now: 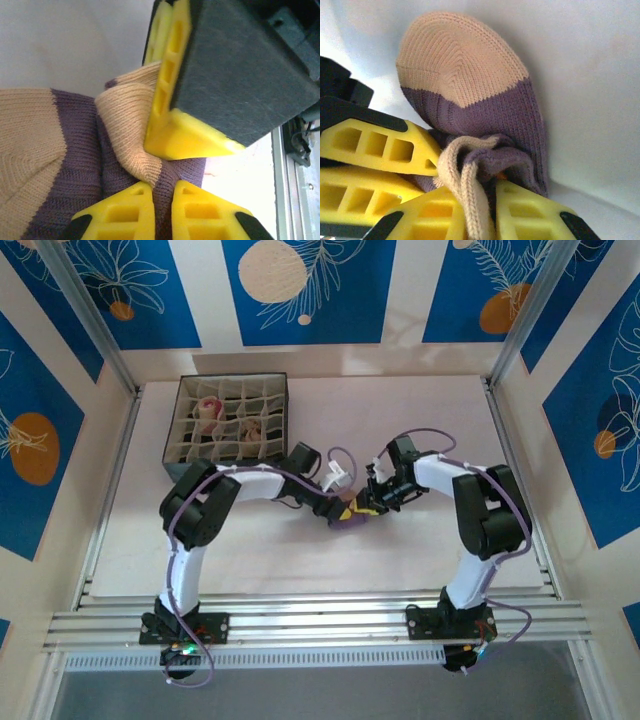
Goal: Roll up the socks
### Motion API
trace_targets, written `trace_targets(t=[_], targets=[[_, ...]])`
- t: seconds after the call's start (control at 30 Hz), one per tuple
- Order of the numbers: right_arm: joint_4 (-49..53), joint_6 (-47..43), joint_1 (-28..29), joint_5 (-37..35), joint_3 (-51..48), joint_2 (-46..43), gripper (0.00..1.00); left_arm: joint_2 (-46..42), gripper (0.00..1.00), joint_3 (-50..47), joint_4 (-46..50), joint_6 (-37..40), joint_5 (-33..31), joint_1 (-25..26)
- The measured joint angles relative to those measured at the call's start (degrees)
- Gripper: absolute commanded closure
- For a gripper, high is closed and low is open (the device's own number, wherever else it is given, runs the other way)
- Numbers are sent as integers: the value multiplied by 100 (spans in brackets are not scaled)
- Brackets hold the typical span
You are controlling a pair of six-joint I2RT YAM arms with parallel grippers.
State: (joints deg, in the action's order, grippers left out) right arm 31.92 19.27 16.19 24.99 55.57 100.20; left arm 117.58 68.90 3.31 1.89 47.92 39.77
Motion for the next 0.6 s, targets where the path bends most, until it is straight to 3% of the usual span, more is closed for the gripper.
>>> trace_targets(t=[0.1, 0.27, 0.6], targets=[[319, 44, 39, -127, -111, -142, 87, -136, 82, -155, -96, 46, -173, 208], [544, 142, 302, -404, -109, -219, 90, -636, 77, -455, 70, 761, -885, 474], [671, 234, 514, -560, -26, -136, 90, -1561, 74, -966, 350, 1878, -1729, 542]])
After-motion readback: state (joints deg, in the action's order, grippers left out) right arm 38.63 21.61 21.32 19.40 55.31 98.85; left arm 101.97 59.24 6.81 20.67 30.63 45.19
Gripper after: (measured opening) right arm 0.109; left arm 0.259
